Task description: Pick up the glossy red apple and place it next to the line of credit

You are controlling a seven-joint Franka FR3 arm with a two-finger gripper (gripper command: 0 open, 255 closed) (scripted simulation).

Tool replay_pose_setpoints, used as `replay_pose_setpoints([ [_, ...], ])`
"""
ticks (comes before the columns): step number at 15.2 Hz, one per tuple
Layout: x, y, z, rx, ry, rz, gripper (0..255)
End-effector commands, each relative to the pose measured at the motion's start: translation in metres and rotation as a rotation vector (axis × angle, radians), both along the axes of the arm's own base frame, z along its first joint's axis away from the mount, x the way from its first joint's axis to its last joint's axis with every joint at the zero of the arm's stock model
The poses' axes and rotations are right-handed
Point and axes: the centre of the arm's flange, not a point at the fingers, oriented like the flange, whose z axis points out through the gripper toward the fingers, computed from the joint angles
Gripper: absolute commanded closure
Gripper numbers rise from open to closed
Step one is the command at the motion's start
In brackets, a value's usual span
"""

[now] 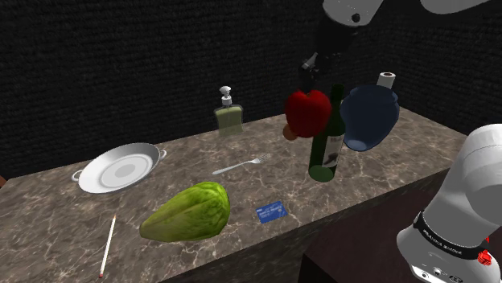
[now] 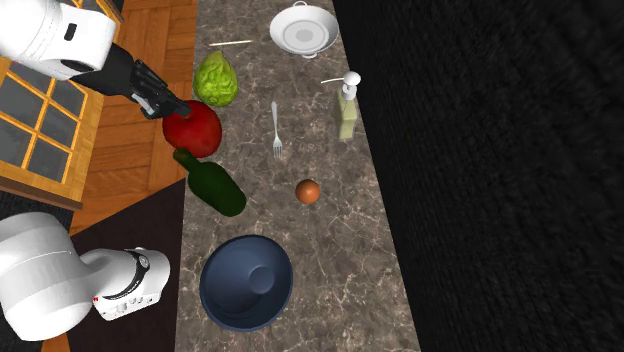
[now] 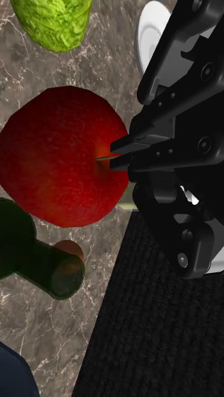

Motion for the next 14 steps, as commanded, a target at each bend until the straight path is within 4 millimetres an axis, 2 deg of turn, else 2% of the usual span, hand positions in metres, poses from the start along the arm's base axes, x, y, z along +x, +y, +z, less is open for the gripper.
replay_pose_setpoints([
  [1,-0.020,0.016,-0.003,0.000,0.000,-0.001,255],
  [6,-0.070,0.056,-0.003,0.000,0.000,-0.001,255],
  [14,-0.070,0.056,-0.045,0.000,0.000,-0.001,255],
])
